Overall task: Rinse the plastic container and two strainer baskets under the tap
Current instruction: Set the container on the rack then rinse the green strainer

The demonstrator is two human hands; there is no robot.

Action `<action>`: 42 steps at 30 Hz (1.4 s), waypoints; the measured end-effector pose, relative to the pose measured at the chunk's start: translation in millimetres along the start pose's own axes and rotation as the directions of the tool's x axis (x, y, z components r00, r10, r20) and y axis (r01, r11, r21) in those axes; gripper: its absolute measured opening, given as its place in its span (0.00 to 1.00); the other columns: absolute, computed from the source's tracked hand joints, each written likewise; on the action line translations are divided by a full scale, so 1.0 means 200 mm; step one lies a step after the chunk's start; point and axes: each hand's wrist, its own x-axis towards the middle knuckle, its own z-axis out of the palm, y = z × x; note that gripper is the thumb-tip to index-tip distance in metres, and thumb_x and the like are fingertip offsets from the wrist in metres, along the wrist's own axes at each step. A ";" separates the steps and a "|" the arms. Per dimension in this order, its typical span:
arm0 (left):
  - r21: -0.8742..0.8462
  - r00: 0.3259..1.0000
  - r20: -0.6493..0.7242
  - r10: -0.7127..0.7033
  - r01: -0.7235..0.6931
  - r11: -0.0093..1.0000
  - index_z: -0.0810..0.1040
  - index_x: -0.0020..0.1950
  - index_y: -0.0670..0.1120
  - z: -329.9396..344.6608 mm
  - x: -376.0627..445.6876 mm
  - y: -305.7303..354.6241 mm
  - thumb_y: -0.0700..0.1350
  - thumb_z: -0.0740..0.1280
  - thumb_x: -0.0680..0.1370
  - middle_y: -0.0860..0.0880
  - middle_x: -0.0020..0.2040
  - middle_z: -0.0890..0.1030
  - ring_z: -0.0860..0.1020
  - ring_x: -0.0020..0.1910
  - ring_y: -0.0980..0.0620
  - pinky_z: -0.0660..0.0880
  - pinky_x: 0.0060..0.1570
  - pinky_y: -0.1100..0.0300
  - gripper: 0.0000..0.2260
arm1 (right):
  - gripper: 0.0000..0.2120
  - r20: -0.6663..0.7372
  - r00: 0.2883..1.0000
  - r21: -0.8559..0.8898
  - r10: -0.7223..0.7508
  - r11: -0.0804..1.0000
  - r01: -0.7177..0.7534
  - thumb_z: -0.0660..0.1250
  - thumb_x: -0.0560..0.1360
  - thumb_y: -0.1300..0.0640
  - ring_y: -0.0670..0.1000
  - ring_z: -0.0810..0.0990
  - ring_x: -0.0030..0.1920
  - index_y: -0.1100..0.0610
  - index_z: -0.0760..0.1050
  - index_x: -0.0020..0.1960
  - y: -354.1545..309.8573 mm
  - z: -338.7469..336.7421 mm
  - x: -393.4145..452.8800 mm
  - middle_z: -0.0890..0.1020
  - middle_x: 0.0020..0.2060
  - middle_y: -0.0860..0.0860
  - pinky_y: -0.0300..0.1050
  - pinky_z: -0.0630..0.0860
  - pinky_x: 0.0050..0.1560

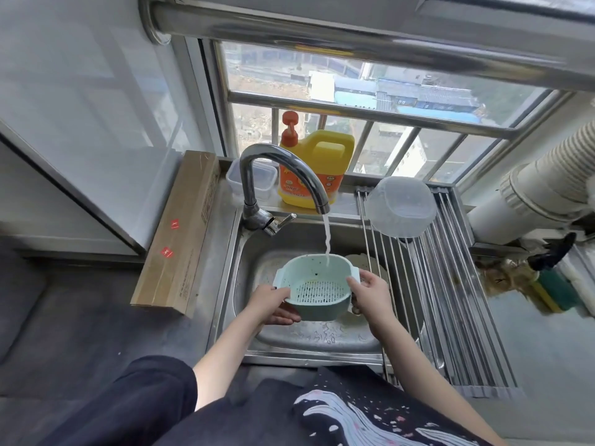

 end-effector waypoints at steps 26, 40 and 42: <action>-0.179 0.961 0.227 -0.160 0.202 0.963 0.70 0.52 0.37 0.07 0.00 -0.02 0.34 0.60 0.78 0.39 0.40 0.81 0.83 0.29 0.50 0.78 0.25 0.63 0.05 | 0.22 -0.015 0.998 0.160 -0.064 0.985 0.066 0.67 0.76 0.63 0.43 0.65 0.20 0.62 0.70 0.69 -0.11 -0.10 0.00 0.69 0.25 0.51 0.36 0.64 0.19; 0.196 1.000 0.010 -0.011 0.009 0.981 0.76 0.54 0.36 0.08 0.01 -0.04 0.52 0.64 0.79 0.45 0.32 0.81 0.78 0.21 0.56 0.73 0.20 0.66 0.17 | 0.18 0.152 0.987 -0.074 -0.045 0.996 0.057 0.64 0.77 0.65 0.43 0.78 0.23 0.58 0.72 0.67 -0.18 -0.20 -0.02 0.82 0.41 0.55 0.35 0.71 0.19; 0.201 1.000 0.018 0.009 -0.012 0.980 0.76 0.52 0.37 0.09 0.01 -0.03 0.50 0.62 0.79 0.47 0.30 0.80 0.77 0.20 0.56 0.72 0.19 0.67 0.15 | 0.18 0.132 0.990 -0.083 -0.052 0.995 0.063 0.64 0.77 0.65 0.43 0.78 0.23 0.59 0.73 0.67 -0.19 -0.20 -0.02 0.82 0.41 0.55 0.35 0.71 0.19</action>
